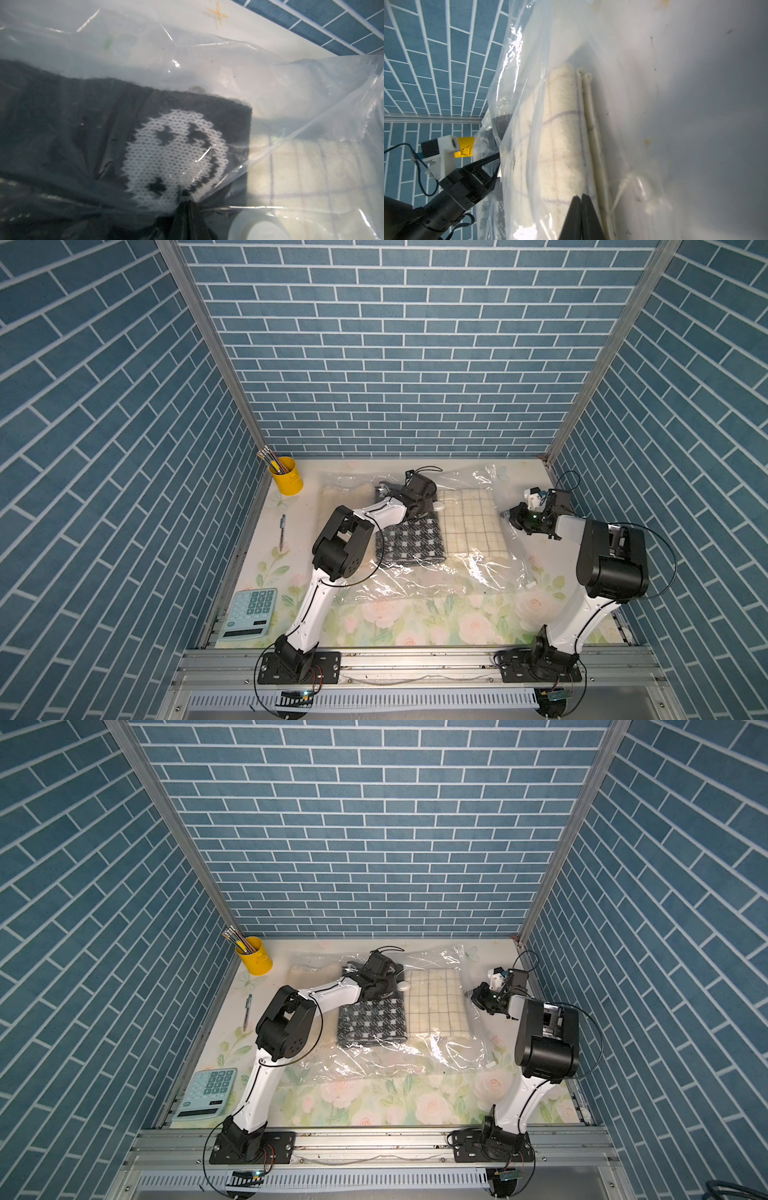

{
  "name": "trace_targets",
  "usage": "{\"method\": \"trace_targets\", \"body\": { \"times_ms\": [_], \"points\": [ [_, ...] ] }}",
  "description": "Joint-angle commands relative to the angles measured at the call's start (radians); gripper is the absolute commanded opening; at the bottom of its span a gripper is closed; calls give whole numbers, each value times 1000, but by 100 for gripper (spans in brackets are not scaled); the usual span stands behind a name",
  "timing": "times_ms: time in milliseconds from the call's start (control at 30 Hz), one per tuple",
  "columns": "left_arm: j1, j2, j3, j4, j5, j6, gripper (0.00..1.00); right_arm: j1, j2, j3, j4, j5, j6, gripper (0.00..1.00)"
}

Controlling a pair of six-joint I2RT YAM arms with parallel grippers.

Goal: Take the scarf out of the vacuum bag
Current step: Take out the scarf from the vacuum bag.

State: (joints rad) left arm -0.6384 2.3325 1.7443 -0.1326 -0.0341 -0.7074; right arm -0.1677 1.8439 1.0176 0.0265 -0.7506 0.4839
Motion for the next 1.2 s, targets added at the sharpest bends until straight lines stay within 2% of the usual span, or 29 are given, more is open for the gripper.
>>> {"method": "trace_targets", "body": {
  "times_ms": [0, 167, 400, 500, 633, 900, 1167],
  "points": [
    [-4, 56, -18, -133, 39, 3, 9, 11, 37, 41, -56, -40, -48, 21],
    [-4, 56, -20, -132, 43, 2, 11, 24, 74, 69, -104, -33, -64, 49],
    [-5, 56, -20, -142, 52, 5, 12, 61, 115, 102, -201, 15, -109, 67],
    [-4, 53, -22, -141, 53, 5, 12, 80, 125, 102, -221, 22, -120, 82],
    [-4, 58, -19, -141, 56, 5, 12, 105, 137, 104, -223, 13, -128, 91],
    [-5, 66, -7, -148, 59, 5, 13, 155, 147, 71, -191, -52, -116, 92],
    [-5, 83, 18, -163, 60, 3, 12, 228, 88, -31, -79, -171, -42, 90]
  ]
}}
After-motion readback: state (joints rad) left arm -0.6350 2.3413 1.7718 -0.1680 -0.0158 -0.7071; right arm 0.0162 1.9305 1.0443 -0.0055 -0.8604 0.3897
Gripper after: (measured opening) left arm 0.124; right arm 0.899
